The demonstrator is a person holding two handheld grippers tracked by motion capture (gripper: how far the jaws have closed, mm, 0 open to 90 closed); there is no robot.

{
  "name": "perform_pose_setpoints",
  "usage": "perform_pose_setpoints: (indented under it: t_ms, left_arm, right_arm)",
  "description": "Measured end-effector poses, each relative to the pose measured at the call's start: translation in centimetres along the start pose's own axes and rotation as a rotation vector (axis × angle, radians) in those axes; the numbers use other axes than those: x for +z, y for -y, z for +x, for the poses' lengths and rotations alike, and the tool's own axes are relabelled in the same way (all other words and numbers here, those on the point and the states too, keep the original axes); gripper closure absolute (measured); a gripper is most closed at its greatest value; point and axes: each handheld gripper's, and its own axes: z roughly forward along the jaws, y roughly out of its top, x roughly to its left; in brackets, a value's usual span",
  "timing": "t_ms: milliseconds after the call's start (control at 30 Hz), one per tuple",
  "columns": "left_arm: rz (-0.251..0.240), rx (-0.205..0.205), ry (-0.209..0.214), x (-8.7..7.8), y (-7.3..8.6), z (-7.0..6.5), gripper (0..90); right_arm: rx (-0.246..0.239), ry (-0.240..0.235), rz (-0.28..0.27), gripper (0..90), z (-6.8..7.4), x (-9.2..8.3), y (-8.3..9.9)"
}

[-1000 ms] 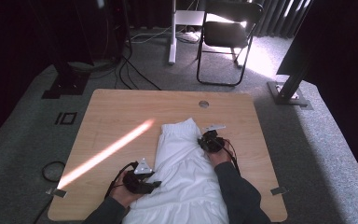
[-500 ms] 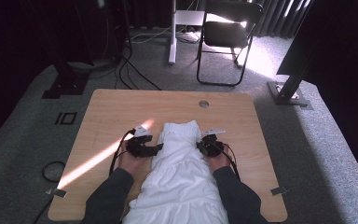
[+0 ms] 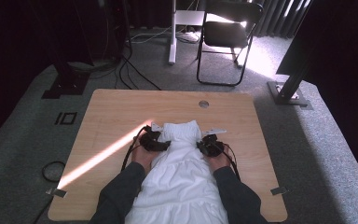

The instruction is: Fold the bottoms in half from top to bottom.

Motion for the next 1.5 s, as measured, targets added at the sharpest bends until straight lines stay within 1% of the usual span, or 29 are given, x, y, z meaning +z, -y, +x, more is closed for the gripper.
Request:
perform_pose_setpoints:
  t_ms: [67, 100, 167, 267, 333, 367, 400, 433, 500, 533, 600, 667, 700, 767, 800, 833, 900, 967, 1000, 1033, 1067, 1100, 1167, 1200, 1233, 1267, 1400, 1433, 1500]
  left_arm:
    - [0.003, 0.009, 0.006, 0.0, 0.0, 0.1, 40.6]
    - [0.006, 0.014, 0.008, -0.1, 0.0, 0.1, 41.9]
    - [0.007, 0.009, 0.008, -0.1, -0.1, 0.2, 44.3]
    - [0.004, 0.012, 0.009, -0.1, -0.1, 0.2, 45.8]
    - [0.006, 0.011, 0.009, -0.1, -0.1, 0.2, 45.9]
    - [0.006, 0.011, 0.009, -0.1, -0.1, 0.2, 45.9]
    - [0.008, 0.012, 0.009, 0.0, -0.2, 0.2, 45.9]
    - [0.009, 0.012, 0.01, 0.0, -0.2, 0.2, 45.9]
    - [0.01, 0.013, 0.01, 0.0, -0.2, 0.2, 45.9]
    - [0.011, 0.014, 0.01, 0.0, -0.2, 0.2, 45.9]
    - [0.009, 0.012, 0.012, 0.0, -0.2, 0.2, 45.9]
    - [0.01, 0.012, 0.014, 0.0, -0.2, 0.2, 46.1]
    - [0.009, 0.011, 0.016, 0.0, -0.2, 0.2, 46.1]
    - [0.007, 0.006, 0.021, 0.0, -0.3, 0.3, 46.6]
    - [0.006, 0.008, 0.021, 0.1, -0.3, 0.3, 47.2]
    - [0.005, 0.005, 0.023, 0.1, -0.3, 0.3, 47.2]
    - [0.002, -0.001, 0.022, 0.1, -0.3, 0.3, 47.8]
    - [-0.003, -0.009, 0.025, 0.2, -0.3, 0.4, 50.4]
    - [-0.01, -0.018, 0.03, 0.2, -0.3, 0.4, 52.5]
    - [-0.011, -0.025, 0.036, 0.3, -0.4, 0.5, 55.4]
    - [-0.013, -0.033, 0.043, 0.3, -0.4, 0.5, 59.5]
    - [-0.019, -0.055, 0.055, 0.4, -0.4, 0.6, 62.8]
    - [-0.03, -0.099, 0.082, 0.5, -0.4, 1.0, 72.4]
    - [-0.032, -0.119, 0.1, 0.6, -0.4, 1.2, 76.6]
    - [-0.031, -0.128, 0.112, 0.7, -0.3, 1.3, 79.6]
    - [-0.034, -0.13, 0.115, 0.7, -0.3, 1.3, 82.1]
    - [-0.024, -0.129, 0.139, 0.6, -0.5, 1.8, 84.9]
    - [-0.027, -0.112, 0.128, 0.4, -0.9, 1.8, 85.0]
    - [-0.053, -0.108, 0.123, -0.3, -1.6, 1.9, 85.2]
  right_arm:
    - [0.0, -0.008, 0.007, 83.4, -0.1, 0.0, -0.1]
    - [0.007, -0.022, 0.014, 79.7, -0.2, 0.0, -0.2]
    - [0.017, -0.045, 0.026, 62.8, -0.7, -0.1, -0.5]
    - [0.03, -0.04, -0.027, 40.9, -1.7, -0.9, -1.1]
    - [0.03, -0.041, -0.047, 33.6, -2.3, -1.4, -1.8]
    - [0.03, -0.041, -0.047, 33.6, -2.3, -1.4, -1.8]
    - [0.018, -0.039, -0.054, 27.2, -2.6, -1.4, -2.3]
    - [-0.017, -0.065, -0.037, 19.3, -2.9, -1.1, -3.2]
    - [-0.03, -0.068, -0.03, 18.1, -2.9, -0.8, -3.5]
    - [-0.075, -0.073, -0.007, 13.9, -2.8, 0.1, -4.1]
    - [-0.083, -0.066, 0.002, 13.5, -2.7, 0.5, -4.3]
    - [-0.132, -0.051, 0.042, 10.4, -2.5, 2.1, -4.8]
    - [-0.132, -0.051, 0.042, 10.4, -2.5, 2.1, -4.8]
    - [-0.151, -0.046, 0.057, 10.2, -2.4, 3.0, -5.0]
    - [-0.158, -0.038, 0.075, 11.3, -2.5, 3.7, -5.1]
    - [-0.158, -0.038, 0.075, 11.3, -2.5, 3.7, -5.1]
    - [-0.145, -0.044, 0.085, 17.1, -2.7, 4.3, -5.0]
    - [-0.136, -0.039, 0.064, 31.3, -2.6, 4.3, -5.0]
    - [-0.138, -0.048, 0.056, 42.3, -2.5, 4.2, -5.1]
    - [-0.152, -0.053, 0.052, 50.4, -2.3, 4.1, -5.1]
    - [-0.154, -0.057, 0.049, 55.5, -2.1, 4.1, -5.1]
    - [-0.148, -0.053, 0.049, 58.0, -2.0, 4.1, -5.1]
    - [-0.097, -0.036, 0.051, 68.5, -2.0, 4.1, -5.2]
    - [-0.068, -0.042, 0.051, 74.8, -2.2, 4.1, -5.3]
    - [-0.042, -0.059, 0.053, 78.5, -2.3, 4.1, -5.3]
    - [-0.02, -0.072, 0.053, 80.8, -2.4, 4.1, -5.3]
    - [0.021, -0.101, 0.045, 82.8, -2.8, 4.0, -5.2]
    - [0.028, -0.106, 0.033, 83.0, -2.9, 3.7, -5.3]
    - [0.018, -0.102, 0.0, 83.0, -2.8, 2.9, -5.7]
